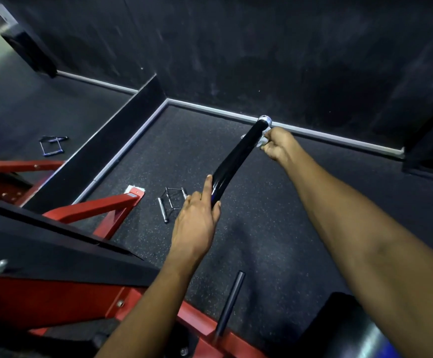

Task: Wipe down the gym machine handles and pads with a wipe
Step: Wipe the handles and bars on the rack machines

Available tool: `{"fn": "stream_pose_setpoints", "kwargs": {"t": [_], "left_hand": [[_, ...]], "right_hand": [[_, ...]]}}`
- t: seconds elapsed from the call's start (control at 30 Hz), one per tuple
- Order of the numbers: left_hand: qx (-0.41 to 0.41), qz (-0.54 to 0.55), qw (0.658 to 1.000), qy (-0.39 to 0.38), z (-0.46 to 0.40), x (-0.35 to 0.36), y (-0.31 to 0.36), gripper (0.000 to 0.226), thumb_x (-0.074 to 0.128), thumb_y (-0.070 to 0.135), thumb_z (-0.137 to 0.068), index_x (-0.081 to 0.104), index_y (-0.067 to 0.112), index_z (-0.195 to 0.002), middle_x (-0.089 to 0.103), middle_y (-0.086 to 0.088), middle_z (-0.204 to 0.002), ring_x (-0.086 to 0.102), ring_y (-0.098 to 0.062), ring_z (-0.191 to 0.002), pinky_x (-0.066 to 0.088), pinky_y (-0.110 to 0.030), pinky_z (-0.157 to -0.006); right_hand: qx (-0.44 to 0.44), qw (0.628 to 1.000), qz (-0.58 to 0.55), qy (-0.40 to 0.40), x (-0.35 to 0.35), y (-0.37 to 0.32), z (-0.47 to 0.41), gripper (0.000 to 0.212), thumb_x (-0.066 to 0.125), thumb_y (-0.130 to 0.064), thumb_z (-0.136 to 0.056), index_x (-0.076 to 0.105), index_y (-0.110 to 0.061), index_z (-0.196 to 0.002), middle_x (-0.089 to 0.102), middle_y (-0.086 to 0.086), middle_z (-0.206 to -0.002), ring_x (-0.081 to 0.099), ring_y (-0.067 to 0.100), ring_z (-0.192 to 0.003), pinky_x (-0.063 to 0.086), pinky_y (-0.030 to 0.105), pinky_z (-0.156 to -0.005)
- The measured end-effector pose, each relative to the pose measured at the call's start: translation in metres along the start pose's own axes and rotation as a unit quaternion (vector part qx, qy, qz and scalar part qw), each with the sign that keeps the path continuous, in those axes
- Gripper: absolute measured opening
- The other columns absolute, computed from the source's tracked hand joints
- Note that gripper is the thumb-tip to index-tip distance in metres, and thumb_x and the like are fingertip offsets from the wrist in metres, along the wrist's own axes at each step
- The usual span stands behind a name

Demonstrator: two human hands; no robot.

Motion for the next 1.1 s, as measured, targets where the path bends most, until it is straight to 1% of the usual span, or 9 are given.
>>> {"fn": "stream_pose_setpoints", "kwargs": {"t": [0.1,0.23,0.4,0.57,0.67,0.77,0.87,1.0,1.1], "left_hand": [[0.001,0.0,1.0,0.006,0.001,0.0,0.0,0.06,0.035,0.035,-0.104,0.006,0.022,-0.155,0.051,-0.013,-0.123,0.052,-0.029,-0.113,0.042,-0.038,-0.09],[0.0,0.005,1.0,0.008,0.0,0.001,-0.001,0.061,0.036,0.035,-0.103,0.007,0.023,-0.155,0.052,-0.013,-0.123,0.052,-0.028,-0.115,0.043,-0.04,-0.092],[0.001,0.016,1.0,0.001,0.0,0.005,-0.001,0.06,0.036,0.034,-0.103,0.008,0.023,-0.155,0.052,-0.014,-0.125,0.05,-0.03,-0.12,0.044,-0.042,-0.097],[0.008,0.004,1.0,0.008,-0.002,0.008,-0.002,0.061,0.039,0.033,-0.103,0.01,0.021,-0.155,0.054,-0.015,-0.121,0.052,-0.029,-0.117,0.043,-0.041,-0.097],[0.005,0.007,1.0,0.005,-0.004,0.011,-0.006,0.061,0.038,0.032,-0.103,0.009,0.021,-0.155,0.053,-0.015,-0.121,0.051,-0.029,-0.117,0.042,-0.04,-0.097],[-0.002,0.019,1.0,-0.004,-0.001,0.011,-0.009,0.061,0.038,0.033,-0.103,0.008,0.022,-0.155,0.052,-0.015,-0.123,0.049,-0.031,-0.12,0.041,-0.041,-0.098],[-0.003,0.024,1.0,-0.011,0.007,0.008,-0.011,0.061,0.036,0.034,-0.104,0.005,0.024,-0.155,0.049,-0.014,-0.126,0.048,-0.03,-0.123,0.041,-0.042,-0.101],[-0.004,0.014,1.0,-0.011,0.023,0.005,-0.02,0.061,0.035,0.033,-0.104,0.003,0.025,-0.155,0.047,-0.011,-0.127,0.049,-0.026,-0.119,0.038,-0.036,-0.098],[0.001,0.01,1.0,-0.01,0.036,0.005,-0.026,0.06,0.035,0.033,-0.104,0.006,0.023,-0.155,0.047,-0.01,-0.13,0.049,-0.025,-0.118,0.037,-0.034,-0.098]], "right_hand": [[0.01,1.0,-0.018,-0.007,0.003,0.01,0.007,0.031,0.027,-0.005,-0.096,0.052,0.008,-0.109,0.067,0.022,-0.071,0.067,0.027,-0.053,0.055,0.029,-0.045],[0.062,0.997,-0.042,-0.028,0.0,0.011,0.017,0.042,0.02,-0.011,-0.097,0.056,0.008,-0.088,0.066,0.019,-0.062,0.066,0.027,-0.051,0.058,0.031,-0.065],[-0.007,1.0,-0.022,0.008,0.0,-0.001,0.006,0.041,0.016,0.002,-0.092,0.042,0.017,-0.122,0.062,0.028,-0.059,0.064,0.032,-0.047,0.047,0.025,-0.035],[0.121,0.983,0.009,-0.139,-0.007,0.037,0.052,0.035,0.021,0.007,-0.09,0.053,0.01,-0.102,0.069,0.023,-0.085,0.068,0.022,-0.066,0.058,0.027,-0.064],[0.14,0.98,0.057,-0.133,-0.006,0.033,0.06,0.028,0.023,0.013,-0.092,0.05,0.006,-0.088,0.063,0.023,-0.075,0.067,0.025,-0.053,0.057,0.034,-0.05],[0.069,0.995,0.031,-0.067,-0.004,0.008,0.041,0.037,0.019,0.014,-0.093,0.04,-0.006,-0.07,0.043,0.009,-0.068,0.049,0.012,-0.039,0.045,0.021,-0.033],[0.071,0.996,0.022,-0.055,-0.001,0.013,0.045,0.036,0.023,0.012,-0.095,0.042,-0.007,-0.071,0.044,0.008,-0.068,0.048,0.009,-0.039,0.043,0.017,-0.034],[0.168,0.968,0.075,-0.168,0.021,0.068,0.104,0.029,0.027,0.011,-0.094,0.051,0.003,-0.081,0.063,0.014,-0.061,0.063,0.014,-0.044,0.055,0.026,-0.046],[0.155,0.969,0.139,-0.13,0.026,0.073,0.112,0.031,0.025,0.016,-0.089,0.05,0.003,-0.077,0.056,0.016,-0.071,0.061,0.022,-0.049,0.053,0.028,-0.04]]}}
Point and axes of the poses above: each hand's wrist, its own z-axis away from the middle knuckle, its own x-axis out of the palm, y = z × x, the point moved 4 cm from there along -z, towards the middle knuckle
